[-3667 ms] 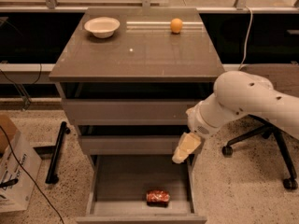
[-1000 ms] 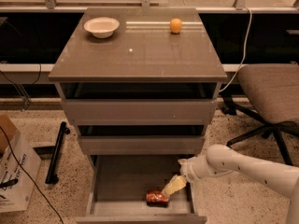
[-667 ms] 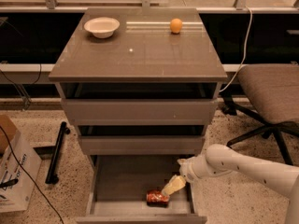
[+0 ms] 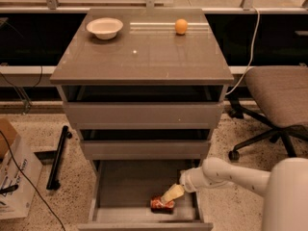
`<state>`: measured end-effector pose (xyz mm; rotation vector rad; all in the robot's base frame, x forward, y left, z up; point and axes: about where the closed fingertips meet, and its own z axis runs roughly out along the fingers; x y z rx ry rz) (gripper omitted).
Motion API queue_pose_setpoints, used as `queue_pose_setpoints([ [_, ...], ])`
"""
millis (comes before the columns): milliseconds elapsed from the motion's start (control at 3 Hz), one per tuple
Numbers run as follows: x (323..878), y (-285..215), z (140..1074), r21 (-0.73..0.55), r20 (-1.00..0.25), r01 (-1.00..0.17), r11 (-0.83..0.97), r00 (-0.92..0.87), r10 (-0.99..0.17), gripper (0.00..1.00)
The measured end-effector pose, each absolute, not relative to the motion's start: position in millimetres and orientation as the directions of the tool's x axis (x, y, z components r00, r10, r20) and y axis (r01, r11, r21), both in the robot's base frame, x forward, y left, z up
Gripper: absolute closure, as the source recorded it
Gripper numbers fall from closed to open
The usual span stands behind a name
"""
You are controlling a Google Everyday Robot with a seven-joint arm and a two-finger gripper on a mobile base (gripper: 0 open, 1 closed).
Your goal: Pick coke can from bottom drawer and place on counter
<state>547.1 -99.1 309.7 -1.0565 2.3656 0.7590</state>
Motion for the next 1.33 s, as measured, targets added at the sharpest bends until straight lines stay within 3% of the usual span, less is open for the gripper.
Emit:
queue_pose_setpoints([
  [1333,552.0,-54.7,147.3,0.379,-0.369,-0.700,0.605,-0.714,-0.595,0.00],
])
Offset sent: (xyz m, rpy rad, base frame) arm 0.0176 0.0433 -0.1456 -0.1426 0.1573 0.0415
